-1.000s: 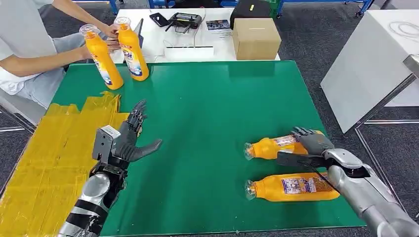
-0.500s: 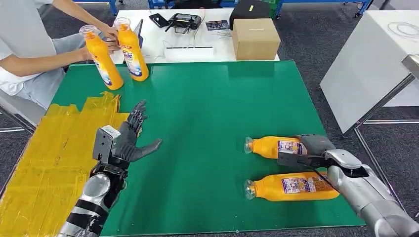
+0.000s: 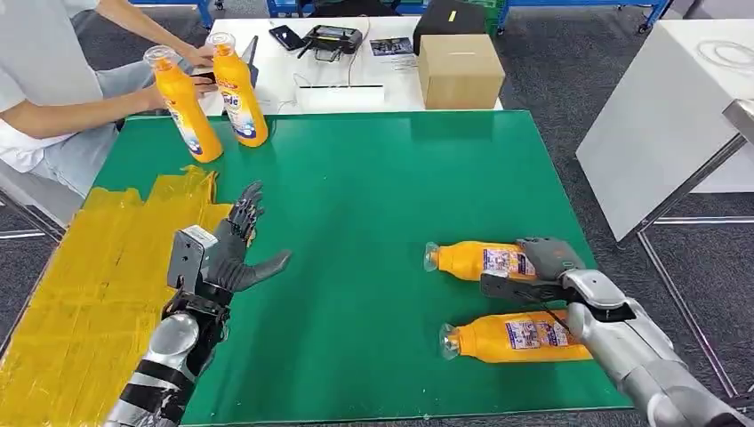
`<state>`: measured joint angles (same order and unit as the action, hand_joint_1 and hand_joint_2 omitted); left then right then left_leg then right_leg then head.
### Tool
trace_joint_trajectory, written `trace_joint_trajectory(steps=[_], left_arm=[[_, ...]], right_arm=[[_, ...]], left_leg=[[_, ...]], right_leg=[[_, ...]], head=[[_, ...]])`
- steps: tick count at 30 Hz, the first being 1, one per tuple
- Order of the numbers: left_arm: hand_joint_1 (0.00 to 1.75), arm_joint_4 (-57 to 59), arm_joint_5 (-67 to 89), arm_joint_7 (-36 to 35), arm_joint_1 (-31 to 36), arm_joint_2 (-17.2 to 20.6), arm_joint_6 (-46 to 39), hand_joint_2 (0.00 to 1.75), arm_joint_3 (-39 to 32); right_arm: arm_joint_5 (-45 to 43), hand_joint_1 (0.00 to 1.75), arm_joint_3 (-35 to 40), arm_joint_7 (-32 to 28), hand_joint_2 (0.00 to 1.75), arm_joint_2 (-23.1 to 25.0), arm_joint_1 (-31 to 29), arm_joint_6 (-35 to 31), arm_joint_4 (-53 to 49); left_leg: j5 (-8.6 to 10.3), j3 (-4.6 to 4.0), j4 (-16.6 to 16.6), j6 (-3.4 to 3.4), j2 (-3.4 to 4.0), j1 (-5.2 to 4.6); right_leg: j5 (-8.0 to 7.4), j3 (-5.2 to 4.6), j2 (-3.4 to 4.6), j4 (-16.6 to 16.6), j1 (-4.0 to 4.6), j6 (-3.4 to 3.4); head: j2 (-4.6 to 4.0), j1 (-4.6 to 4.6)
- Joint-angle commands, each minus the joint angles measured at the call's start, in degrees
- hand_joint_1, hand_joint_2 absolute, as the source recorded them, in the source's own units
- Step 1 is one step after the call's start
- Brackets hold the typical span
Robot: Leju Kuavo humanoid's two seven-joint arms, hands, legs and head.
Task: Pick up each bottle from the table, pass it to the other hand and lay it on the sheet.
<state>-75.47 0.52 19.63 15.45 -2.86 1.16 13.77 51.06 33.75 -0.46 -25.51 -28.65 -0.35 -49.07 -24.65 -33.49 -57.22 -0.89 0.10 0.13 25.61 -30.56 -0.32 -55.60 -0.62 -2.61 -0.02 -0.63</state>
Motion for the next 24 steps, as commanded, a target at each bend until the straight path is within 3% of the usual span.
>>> trace_joint_trajectory(steps=[1, 8, 13, 15, 17, 22, 24], left_arm=[[0.00, 2.1, -0.1, -0.3, 1.5, 0.3, -0.1, 1.75, 0.2], [0.00, 0.3, 1.5, -1.4, 0.9, 0.4, -0.2, 1.75, 1.0], [0.00, 0.6, 1.1, -1.8, 1.7, 0.7, 0.9, 1.75, 3.1], [0.00, 0.7, 1.0, -1.8, 2.0, 0.9, 0.8, 1.75, 4.0], [0.00, 1.2, 0.7, -1.7, 2.4, 1.1, 0.5, 1.75, 4.6], [0.00, 1.5, 0.6, -1.7, 2.6, 1.1, 0.5, 1.75, 4.6], [0.00, 2.2, 0.4, -1.5, 3.1, 1.1, 0.3, 1.75, 5.0]], right_arm=[[0.0, 1.75, -0.7, 0.1, 1.75, 2.9, -0.2, 0.1, 2.5], [-0.3, 1.75, -16.3, -0.9, 1.75, 12.2, 7.7, -15.9, -10.3], [-7.5, 1.75, -22.6, -6.8, 1.75, 17.9, 11.8, -22.5, -18.4], [-13.0, 1.75, -24.3, -9.4, 1.75, 19.8, 13.0, -21.5, -20.9], [-25.0, 1.75, -26.1, -13.0, 1.75, 22.1, 14.0, -14.9, -23.2], [-25.1, 1.75, -26.1, -13.1, 1.75, 22.0, 14.1, -14.9, -23.2], [-32.6, 1.75, -27.3, -16.0, 1.75, 23.4, 14.5, -11.2, -24.2]], left_leg=[[-0.04, 0.11, 0.0, 0.03, 0.04, 0.04], [-0.06, 0.08, 0.1, 0.09, 0.13, 0.07], [-0.07, 0.00, 0.0, 0.07, 0.05, 0.07], [-0.09, -0.01, 0.0, 0.07, -0.01, 0.10], [-0.10, -0.03, 0.0, 0.06, 0.02, 0.12], [-0.04, -0.16, 0.0, 0.04, -0.02, 0.08], [-0.06, -0.12, 0.0, 0.05, -0.08, 0.08]], right_leg=[[0.00, 0.11, 0.07, 0.1, 0.05, 0.05], [-0.01, 0.07, 0.17, 0.1, 0.08, 0.12], [0.03, -0.02, 0.08, 0.0, 0.09, 0.10], [0.07, 0.00, 0.02, 0.0, 0.11, 0.10], [0.06, -0.03, 0.05, 0.0, 0.13, 0.10], [0.03, -0.16, -0.02, 0.0, 0.07, 0.08], [0.05, -0.10, -0.05, 0.0, 0.07, 0.10]], head=[[0.00, 0.00], [0.00, 0.00], [0.00, -0.04], [0.00, -0.02], [0.00, 0.00], [0.00, -0.02], [0.00, 0.00]])
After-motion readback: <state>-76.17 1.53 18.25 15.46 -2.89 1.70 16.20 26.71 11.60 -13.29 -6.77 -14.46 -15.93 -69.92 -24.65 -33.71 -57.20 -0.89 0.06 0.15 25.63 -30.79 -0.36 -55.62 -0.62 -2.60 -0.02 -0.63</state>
